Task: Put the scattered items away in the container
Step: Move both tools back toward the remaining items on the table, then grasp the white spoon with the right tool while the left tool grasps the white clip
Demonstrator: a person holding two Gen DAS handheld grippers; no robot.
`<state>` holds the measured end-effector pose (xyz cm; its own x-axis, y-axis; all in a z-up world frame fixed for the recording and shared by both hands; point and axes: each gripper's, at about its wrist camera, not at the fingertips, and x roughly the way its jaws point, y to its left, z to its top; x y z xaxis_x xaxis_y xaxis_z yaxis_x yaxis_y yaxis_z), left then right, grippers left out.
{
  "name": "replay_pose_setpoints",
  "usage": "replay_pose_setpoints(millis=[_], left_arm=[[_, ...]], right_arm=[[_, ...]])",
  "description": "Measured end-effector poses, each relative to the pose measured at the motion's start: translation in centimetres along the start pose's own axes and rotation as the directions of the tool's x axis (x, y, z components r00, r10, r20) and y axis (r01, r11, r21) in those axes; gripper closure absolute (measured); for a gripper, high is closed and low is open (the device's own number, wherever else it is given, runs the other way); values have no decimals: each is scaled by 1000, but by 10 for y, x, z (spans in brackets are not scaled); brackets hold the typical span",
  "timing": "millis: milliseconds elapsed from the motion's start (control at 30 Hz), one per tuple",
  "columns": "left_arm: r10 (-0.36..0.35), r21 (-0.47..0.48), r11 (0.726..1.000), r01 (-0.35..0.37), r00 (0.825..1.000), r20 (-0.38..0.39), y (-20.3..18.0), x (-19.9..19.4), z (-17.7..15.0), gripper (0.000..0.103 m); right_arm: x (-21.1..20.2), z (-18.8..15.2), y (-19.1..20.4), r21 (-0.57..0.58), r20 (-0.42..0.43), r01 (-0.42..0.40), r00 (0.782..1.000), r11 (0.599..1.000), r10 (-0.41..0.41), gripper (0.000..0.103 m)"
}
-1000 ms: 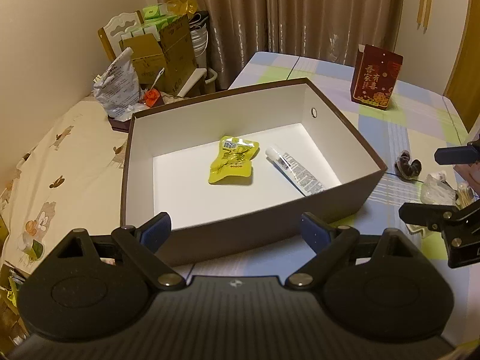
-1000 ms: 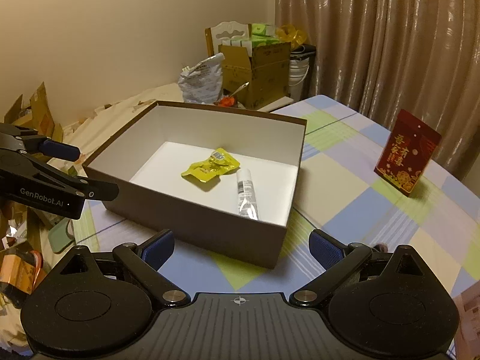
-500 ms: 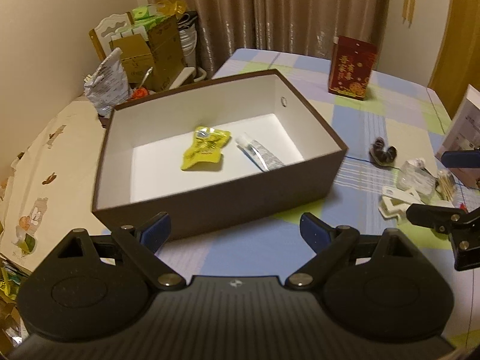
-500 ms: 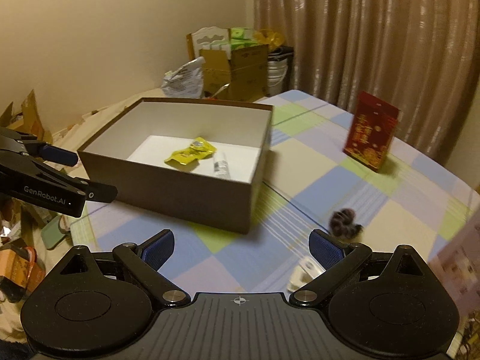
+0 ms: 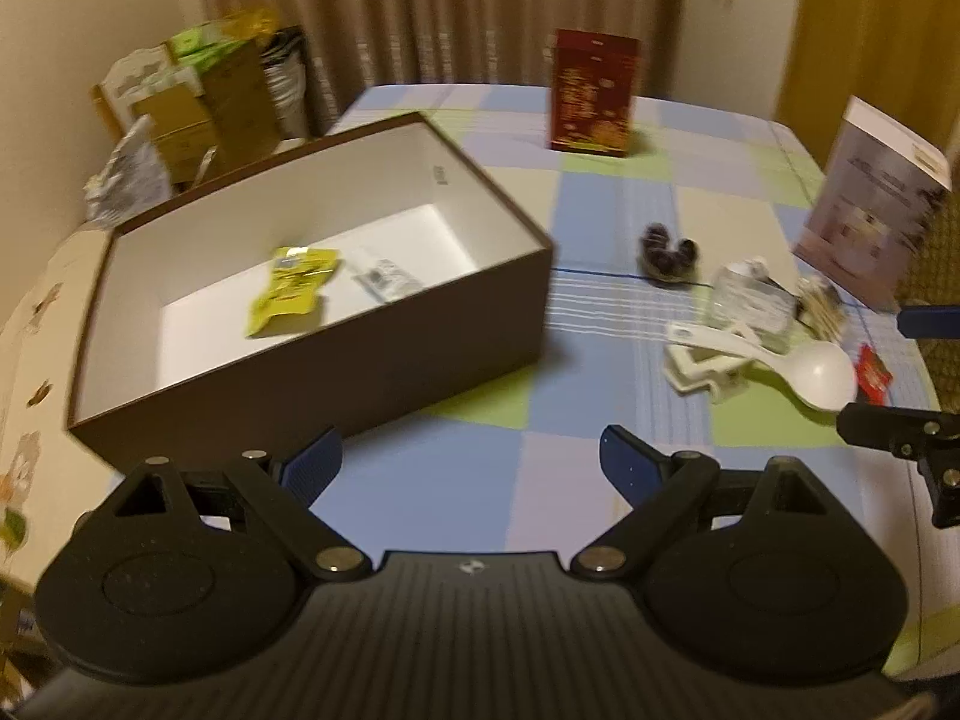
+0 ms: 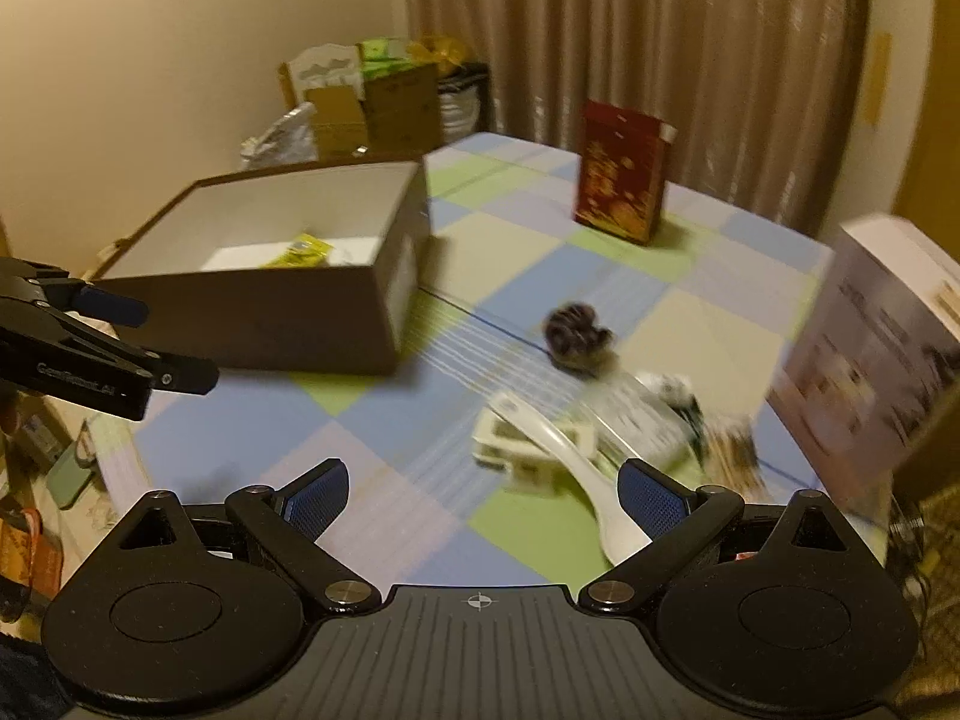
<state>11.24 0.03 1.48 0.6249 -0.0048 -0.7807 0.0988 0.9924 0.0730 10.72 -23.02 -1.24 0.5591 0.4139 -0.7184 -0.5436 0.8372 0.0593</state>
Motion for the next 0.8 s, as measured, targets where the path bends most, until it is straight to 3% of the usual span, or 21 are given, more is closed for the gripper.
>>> replay_pose_setpoints(millis=[233,400,433,467,500,533,633,700,733,767,800], left_arm=[[-67,96,993,66,998,1,-25,15,4,13],[-102,138,985,101,995,-3,-38,26,10,13],[-109,149,983,108,994,-2,-40,28,12,13],[-115,162,980,114,993,-1,-42,30,13,14],[-120,175,977,119,993,-2,-45,33,14,14],[-125,183,975,124,992,-4,-46,35,15,14],[-140,198,970,142,990,-23,-52,46,19,15],[-150,209,966,154,988,-33,-56,52,22,15],[-154,214,964,158,987,-35,-56,54,22,15],[-159,221,962,163,987,-37,-58,56,23,15],[-165,229,959,169,986,-40,-59,59,25,15]], right_arm=[[-5,-18,-31,70,-33,72,997,995,-70,2],[-3,-30,-63,245,-12,92,996,965,-92,2],[0,-31,-71,303,-18,98,995,948,-98,2],[4,-34,-80,365,-20,98,995,926,-98,13],[7,-37,-90,429,-11,76,997,900,-78,38],[13,-40,-100,501,-18,59,998,864,-58,48],[32,-54,-128,685,-32,40,999,727,-25,49],[41,-60,-138,739,-41,52,999,672,-32,50],[44,-64,-141,761,-42,55,998,647,-36,54],[48,-66,-145,780,-37,47,999,623,-30,67],[51,-69,-149,804,-29,33,999,594,-16,68]])
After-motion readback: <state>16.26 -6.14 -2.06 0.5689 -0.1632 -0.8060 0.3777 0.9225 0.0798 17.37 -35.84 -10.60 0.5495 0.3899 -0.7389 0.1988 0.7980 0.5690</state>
